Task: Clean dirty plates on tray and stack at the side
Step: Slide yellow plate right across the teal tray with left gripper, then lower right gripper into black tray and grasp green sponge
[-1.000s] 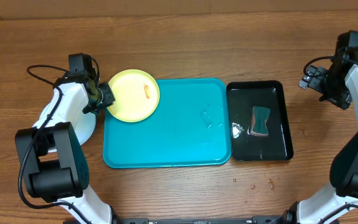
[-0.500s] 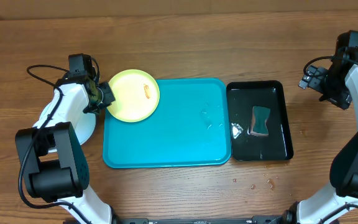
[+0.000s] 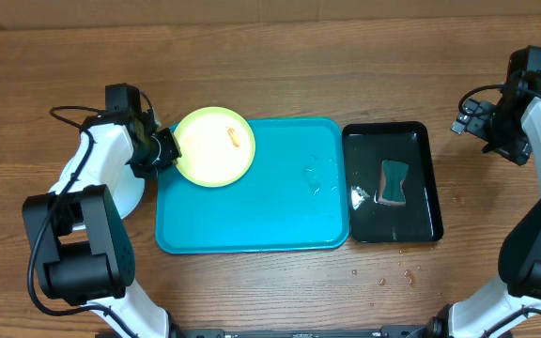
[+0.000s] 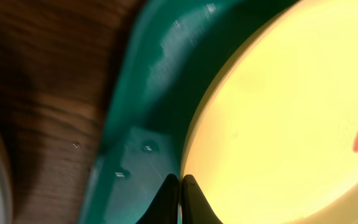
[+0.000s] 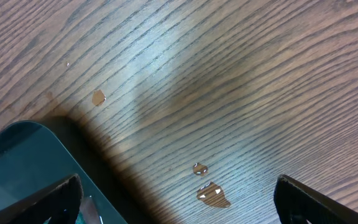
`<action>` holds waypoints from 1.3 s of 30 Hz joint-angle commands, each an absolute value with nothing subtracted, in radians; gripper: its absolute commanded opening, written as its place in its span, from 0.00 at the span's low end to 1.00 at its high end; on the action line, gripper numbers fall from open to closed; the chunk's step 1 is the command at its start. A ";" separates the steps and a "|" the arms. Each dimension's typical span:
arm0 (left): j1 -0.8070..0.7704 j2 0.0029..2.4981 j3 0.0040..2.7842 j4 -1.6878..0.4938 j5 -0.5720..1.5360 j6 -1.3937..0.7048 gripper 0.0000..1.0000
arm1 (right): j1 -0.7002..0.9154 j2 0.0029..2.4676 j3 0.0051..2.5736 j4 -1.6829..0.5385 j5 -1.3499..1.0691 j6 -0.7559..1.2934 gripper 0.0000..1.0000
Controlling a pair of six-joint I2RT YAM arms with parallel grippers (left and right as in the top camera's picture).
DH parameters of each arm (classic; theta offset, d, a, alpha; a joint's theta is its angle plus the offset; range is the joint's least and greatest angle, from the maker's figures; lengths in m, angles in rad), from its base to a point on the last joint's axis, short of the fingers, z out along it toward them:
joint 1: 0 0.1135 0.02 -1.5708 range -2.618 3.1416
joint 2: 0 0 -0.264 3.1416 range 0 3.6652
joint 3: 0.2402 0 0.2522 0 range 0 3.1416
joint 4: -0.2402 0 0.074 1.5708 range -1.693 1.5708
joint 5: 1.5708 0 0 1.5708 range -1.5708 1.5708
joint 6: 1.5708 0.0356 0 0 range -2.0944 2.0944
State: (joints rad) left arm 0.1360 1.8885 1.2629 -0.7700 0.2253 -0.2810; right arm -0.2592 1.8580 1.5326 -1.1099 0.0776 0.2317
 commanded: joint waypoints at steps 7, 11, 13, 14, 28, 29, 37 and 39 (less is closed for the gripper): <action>-0.017 1.834 1.288 -0.967 0.289 -0.277 0.04 | -0.259 1.842 1.542 -1.104 0.077 0.236 1.00; -0.123 1.834 1.278 -0.996 0.277 -0.305 0.04 | -0.259 1.842 1.542 -1.104 0.077 0.236 1.00; -0.170 1.834 1.274 -0.997 0.255 -0.339 0.04 | -0.259 1.842 1.542 -1.104 0.077 0.236 1.00; -0.192 1.834 1.272 -0.997 0.231 -0.363 0.04 | -0.259 1.842 1.542 -1.104 0.077 0.236 1.00; -0.295 1.834 1.271 -0.994 0.158 -0.442 0.31 | -0.260 1.842 1.542 -1.104 0.076 0.236 1.00; -0.296 1.834 1.270 -0.995 0.162 -0.443 0.31 | -0.260 1.842 1.542 -1.104 0.077 0.236 1.00; -0.323 1.834 1.221 -0.937 0.173 -0.443 0.31 | -0.259 1.842 1.542 -1.104 0.077 0.236 1.00; -0.331 1.834 1.205 -0.918 0.169 -0.448 0.27 | -0.259 1.842 1.542 -1.104 0.077 0.236 1.00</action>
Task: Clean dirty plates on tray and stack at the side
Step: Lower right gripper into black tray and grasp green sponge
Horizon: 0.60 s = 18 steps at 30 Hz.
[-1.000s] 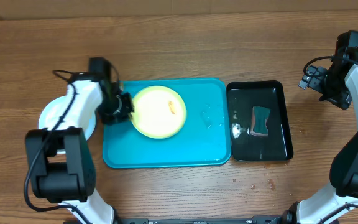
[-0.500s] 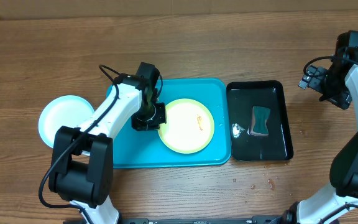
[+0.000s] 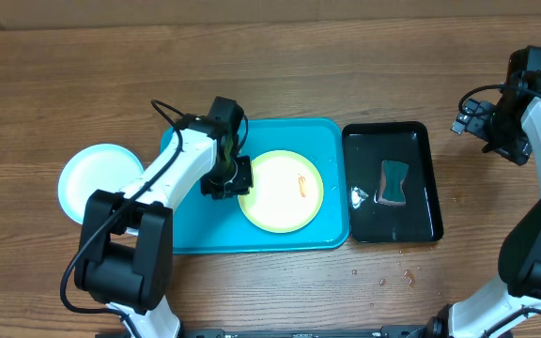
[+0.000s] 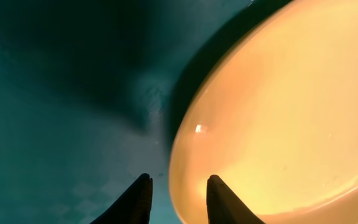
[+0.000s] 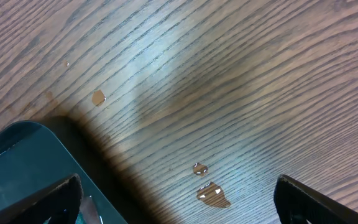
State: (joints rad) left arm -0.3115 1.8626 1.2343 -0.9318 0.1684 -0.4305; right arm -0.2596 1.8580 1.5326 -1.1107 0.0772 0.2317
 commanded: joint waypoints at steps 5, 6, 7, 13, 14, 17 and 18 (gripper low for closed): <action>-0.334 1.835 1.197 -0.908 0.155 -0.450 0.17 | -0.259 1.842 1.542 -1.104 0.077 0.236 1.00; -0.334 1.835 1.197 -0.908 0.153 -0.450 0.17 | -0.259 1.842 1.542 -1.104 0.077 0.236 1.00; -0.334 1.835 1.197 -0.908 0.152 -0.450 0.18 | -0.259 1.842 1.542 -1.104 0.077 0.236 1.00; -0.334 1.836 1.197 -0.908 0.148 -0.450 0.15 | -0.259 1.842 1.542 -1.104 0.077 0.236 1.00; -0.334 1.836 1.197 -0.908 0.147 -0.450 0.14 | -0.259 1.842 1.542 -1.104 0.077 0.236 1.00; -0.334 1.836 1.197 -0.907 0.146 -0.450 0.15 | -0.259 1.842 1.542 -1.105 0.077 0.236 1.00; -0.334 1.837 1.197 -0.907 0.146 -0.450 0.15 | -0.259 1.842 1.542 -1.104 0.077 0.236 1.00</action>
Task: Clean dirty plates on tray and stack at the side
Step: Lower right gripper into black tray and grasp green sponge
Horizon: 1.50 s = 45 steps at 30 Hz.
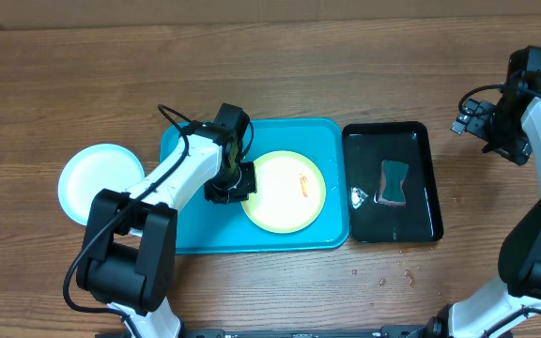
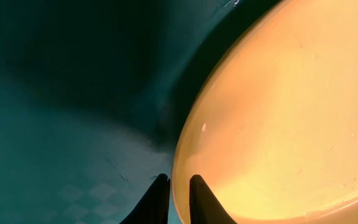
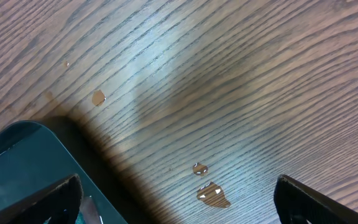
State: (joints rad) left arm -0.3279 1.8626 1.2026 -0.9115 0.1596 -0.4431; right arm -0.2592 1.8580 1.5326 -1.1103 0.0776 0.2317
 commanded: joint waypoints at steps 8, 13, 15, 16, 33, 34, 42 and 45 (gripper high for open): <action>-0.335 1.838 1.196 -0.911 0.119 -0.461 0.14 | -0.259 1.842 1.542 -1.104 0.077 0.236 1.00; -0.335 1.838 1.196 -0.911 0.120 -0.461 0.13 | -0.260 1.842 1.542 -1.002 0.076 0.236 1.00; -0.336 1.838 1.196 -0.910 0.120 -0.461 0.14 | -0.259 1.842 1.542 -0.942 0.076 0.236 1.00; -0.336 1.838 1.196 -0.910 0.120 -0.461 0.14 | -0.259 1.842 1.542 -0.926 0.071 0.237 1.00; -0.335 1.838 1.173 -0.876 0.120 -0.479 0.14 | -0.197 1.842 1.542 -1.395 -0.358 0.096 0.83; -0.335 1.838 1.173 -0.875 0.120 -0.480 0.14 | -0.178 1.842 1.539 -1.419 -0.329 0.096 0.80; -0.335 1.838 1.173 -0.874 0.123 -0.480 0.14 | 0.001 1.842 1.438 -1.383 -0.140 0.139 0.65; -0.335 1.838 1.173 -0.874 0.123 -0.479 0.14 | 0.055 1.842 1.369 -1.295 -0.091 0.160 0.65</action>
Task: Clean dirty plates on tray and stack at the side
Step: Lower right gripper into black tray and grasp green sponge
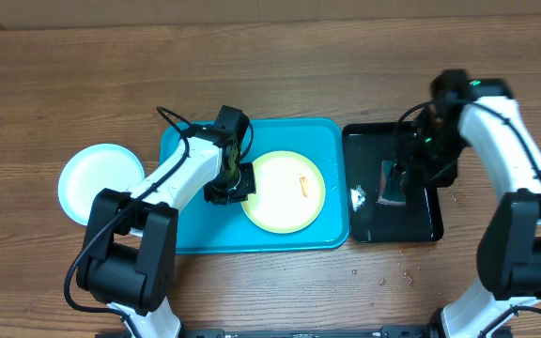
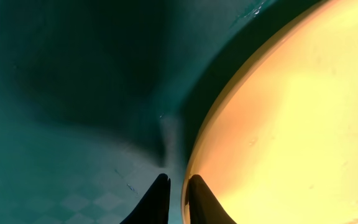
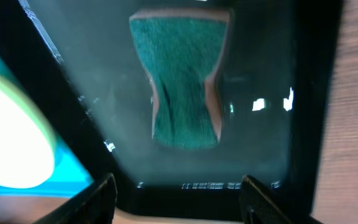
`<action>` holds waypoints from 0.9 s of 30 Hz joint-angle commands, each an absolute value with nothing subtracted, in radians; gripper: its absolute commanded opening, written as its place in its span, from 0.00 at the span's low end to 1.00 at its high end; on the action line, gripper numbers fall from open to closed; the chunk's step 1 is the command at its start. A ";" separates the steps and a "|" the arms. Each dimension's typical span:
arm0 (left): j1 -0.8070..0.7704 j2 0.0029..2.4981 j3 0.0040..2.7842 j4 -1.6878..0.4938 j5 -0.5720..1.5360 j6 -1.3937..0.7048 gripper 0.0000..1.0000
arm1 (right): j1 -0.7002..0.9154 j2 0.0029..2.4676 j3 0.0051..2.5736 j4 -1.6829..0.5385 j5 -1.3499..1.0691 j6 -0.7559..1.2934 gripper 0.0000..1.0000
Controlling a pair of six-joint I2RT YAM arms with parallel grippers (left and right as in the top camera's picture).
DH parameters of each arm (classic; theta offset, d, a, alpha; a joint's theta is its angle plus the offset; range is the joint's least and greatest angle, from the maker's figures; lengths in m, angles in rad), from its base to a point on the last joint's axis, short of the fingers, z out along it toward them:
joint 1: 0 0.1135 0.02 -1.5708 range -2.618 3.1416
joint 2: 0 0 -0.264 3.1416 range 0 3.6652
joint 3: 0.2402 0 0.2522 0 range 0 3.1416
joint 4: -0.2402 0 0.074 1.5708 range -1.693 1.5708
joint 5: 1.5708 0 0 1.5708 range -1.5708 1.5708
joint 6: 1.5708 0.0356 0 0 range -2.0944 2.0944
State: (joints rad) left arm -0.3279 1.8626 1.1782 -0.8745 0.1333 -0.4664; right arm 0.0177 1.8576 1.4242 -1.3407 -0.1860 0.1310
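A yellow plate (image 1: 285, 192) with a small orange smear (image 1: 301, 183) lies on the teal tray (image 1: 186, 235), right of its middle. My left gripper (image 1: 239, 183) is shut on the plate's left rim. In the left wrist view the fingers (image 2: 160, 199) are nearly together, with the rim of the yellow plate (image 2: 291, 124) between them. My right gripper (image 3: 179, 199) hangs open above the green sponge (image 3: 182, 81), which lies in the black tray (image 3: 73, 93). From overhead, the right gripper (image 1: 404, 167) is next to the sponge (image 1: 393, 183).
A pale round plate (image 1: 101, 181) lies on the wood left of the teal tray. The black tray (image 1: 421, 225) holds water and sits against the teal tray's right side. Water drops (image 1: 393, 277) dot the table in front of it.
My right arm has moved from the table's far right edge to over the black tray, and its gripper is open above the sponge. The left gripper stays on the plate's rim. The plate has not moved.
My left gripper was shut on the yellow plate's rim at the tray's far left corner. Then the plate lay right of the tray's middle with the gripper open beside it. The gripper then shut on the rim again, and now the right gripper is over the sponge.
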 commanded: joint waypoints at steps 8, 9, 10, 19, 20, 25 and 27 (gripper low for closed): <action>-0.335 1.838 1.173 -0.875 0.123 -0.479 0.15 | 0.131 1.842 1.248 -1.049 -0.008 0.161 0.62; -0.335 1.838 1.173 -0.876 0.123 -0.479 0.15 | 0.131 1.842 1.241 -1.034 0.001 0.160 0.61; -0.336 1.838 1.173 -0.878 0.123 -0.479 0.15 | 0.131 1.842 1.235 -1.020 -0.001 0.161 0.62; -0.335 1.838 1.173 -0.878 0.123 -0.479 0.15 | 0.127 1.842 1.213 -0.975 0.000 0.177 0.58; -0.335 1.838 1.173 -0.878 0.123 -0.479 0.15 | 0.127 1.842 1.203 -0.966 0.000 0.179 0.58; -0.335 1.838 1.173 -0.880 0.123 -0.479 0.15 | 0.127 1.842 1.158 -0.897 -0.001 0.180 0.49; -0.335 1.838 1.173 -0.879 0.123 -0.479 0.15 | 0.127 1.842 1.159 -0.892 -0.001 0.179 0.34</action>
